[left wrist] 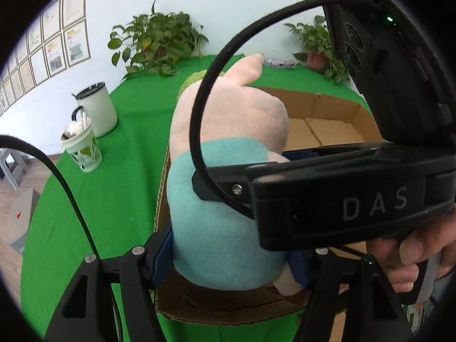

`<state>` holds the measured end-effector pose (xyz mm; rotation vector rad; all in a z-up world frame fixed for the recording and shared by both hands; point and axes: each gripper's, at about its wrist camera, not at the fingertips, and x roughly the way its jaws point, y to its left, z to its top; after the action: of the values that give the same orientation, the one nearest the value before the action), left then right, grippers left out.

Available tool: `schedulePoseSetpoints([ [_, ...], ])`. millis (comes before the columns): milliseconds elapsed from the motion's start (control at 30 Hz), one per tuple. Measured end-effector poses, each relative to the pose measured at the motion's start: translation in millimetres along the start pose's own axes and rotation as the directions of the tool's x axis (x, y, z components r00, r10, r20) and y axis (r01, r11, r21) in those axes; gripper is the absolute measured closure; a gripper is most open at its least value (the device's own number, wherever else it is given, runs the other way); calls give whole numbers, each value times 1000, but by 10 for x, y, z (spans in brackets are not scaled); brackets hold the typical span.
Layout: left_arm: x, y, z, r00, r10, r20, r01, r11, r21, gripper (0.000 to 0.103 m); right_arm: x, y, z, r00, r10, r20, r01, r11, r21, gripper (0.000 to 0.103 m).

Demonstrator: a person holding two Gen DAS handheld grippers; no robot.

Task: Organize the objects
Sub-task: 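Carry the plush pig with the right tool over the open cardboard box, then lower the plush pig into the box and open the right tool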

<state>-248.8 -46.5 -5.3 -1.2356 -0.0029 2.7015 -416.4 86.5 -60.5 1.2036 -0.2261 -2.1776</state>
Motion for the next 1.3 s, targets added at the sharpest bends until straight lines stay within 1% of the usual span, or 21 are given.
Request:
schedulePoseSetpoints([
  [133,78,59,-97,999,-15,-51,14,1000,-16,34,220,6,-94,999,-13,-49,13,1000,10,25],
  [200,74,67,-134,999,-9,-45,9,1000,-5,34,349,0,-83,997,-6,-83,8,1000,26,25],
  [233,76,83,-148,999,-9,-43,9,1000,-6,34,372,22,-28,996,3,-88,0,999,36,25],
  [333,57,112,-180,999,-15,-37,15,1000,-3,33,444,-4,-56,993,26,-113,-20,998,60,25],
  [467,-26,109,-207,1000,-16,-27,16,1000,-1,33,538,-92,-74,986,83,-142,-62,987,150,25],
  [600,-176,115,-255,1000,-4,1,4,1000,11,33,625,-85,-61,987,66,-149,-41,985,168,23],
  [667,-278,145,-286,999,-11,36,10,1000,4,33,659,-24,-23,987,47,-153,-22,987,160,23],
  [733,-353,159,-306,997,-3,75,2,1000,14,34,695,23,15,988,38,-153,-12,986,166,22],
  [767,-372,148,-316,995,0,96,-3,999,32,45,727,44,39,988,34,-153,-7,986,169,21],
  [800,-353,143,-321,995,-3,98,-2,999,47,55,711,81,60,987,28,-156,-1,985,174,21],
  [833,-313,129,-324,997,-22,75,18,998,56,71,719,109,84,987,22,-156,6,984,175,20],
  [867,-298,125,-328,997,-40,68,37,998,51,73,732,128,99,988,14,-156,14,984,179,19],
  [933,-312,107,-327,997,-29,71,25,998,56,74,727,147,119,989,10,-148,20,979,202,17],
  [1067,-320,139,-322,998,-39,41,38,999,29,74,642,178,120,992,2,-123,29,967,252,11],
  [1100,-320,139,-331,999,-35,40,34,999,28,74,586,179,117,994,-3,-107,31,963,267,11],
  [1133,-320,133,-335,999,-23,43,21,999,29,72,517,181,116,996,-3,-84,27,959,281,11],
  [1167,-315,125,-344,999,-13,40,12,1000,28,72,420,185,116,999,-1,-54,17,955,295,8],
  [1200,-316,118,-346,999,-8,40,7,1000,26,72,326,200,137,1000,4,-23,4,952,306,1],
  [1267,-319,108,-355,999,5,43,-6,1000,26,70,133,251,159,999,-16,29,6,950,311,1],
  [1300,-316,117,-359,999,8,40,-9,1000,19,69,22,292,147,998,-40,45,25,953,303,0],
])
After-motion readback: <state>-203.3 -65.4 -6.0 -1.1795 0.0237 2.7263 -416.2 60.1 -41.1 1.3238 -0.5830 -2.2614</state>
